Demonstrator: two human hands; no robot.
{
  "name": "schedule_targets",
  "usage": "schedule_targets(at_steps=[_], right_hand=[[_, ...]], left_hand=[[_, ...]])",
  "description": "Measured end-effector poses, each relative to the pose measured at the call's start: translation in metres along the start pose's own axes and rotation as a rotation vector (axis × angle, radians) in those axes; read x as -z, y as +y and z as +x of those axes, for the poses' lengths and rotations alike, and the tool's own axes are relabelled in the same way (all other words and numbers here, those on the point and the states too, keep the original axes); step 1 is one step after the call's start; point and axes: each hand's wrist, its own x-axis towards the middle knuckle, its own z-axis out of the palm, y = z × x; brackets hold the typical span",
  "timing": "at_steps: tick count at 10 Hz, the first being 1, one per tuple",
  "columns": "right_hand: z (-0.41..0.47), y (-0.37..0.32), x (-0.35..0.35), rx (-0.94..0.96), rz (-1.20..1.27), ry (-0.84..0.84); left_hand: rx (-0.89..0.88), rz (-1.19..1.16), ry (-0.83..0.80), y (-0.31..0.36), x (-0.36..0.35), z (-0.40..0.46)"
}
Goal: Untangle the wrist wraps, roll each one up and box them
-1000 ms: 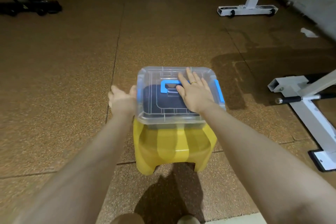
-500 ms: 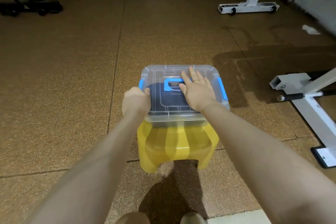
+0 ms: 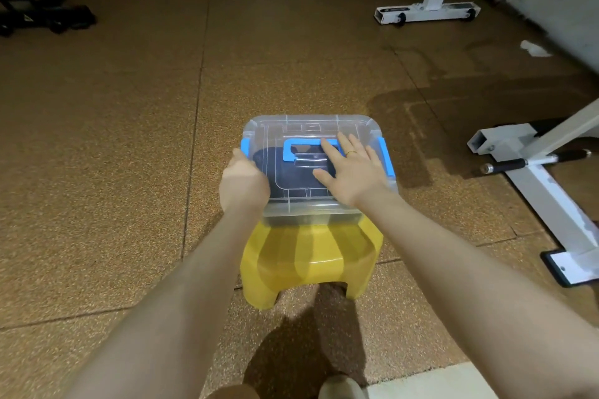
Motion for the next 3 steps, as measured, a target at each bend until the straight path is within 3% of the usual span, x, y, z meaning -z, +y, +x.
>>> schedule_targets(at_steps=[2, 3], right_hand=[[0.008, 0.007, -0.001, 0.015, 0.052, -0.011], [0.013, 0.013, 0.000, 0.024, 0.033, 0.057]], left_hand=[[-0.043, -0.073, 0.108, -0.001, -0.005, -0.003], [-0.039, -0.065, -0.014, 0.003, -0.006, -0.001]])
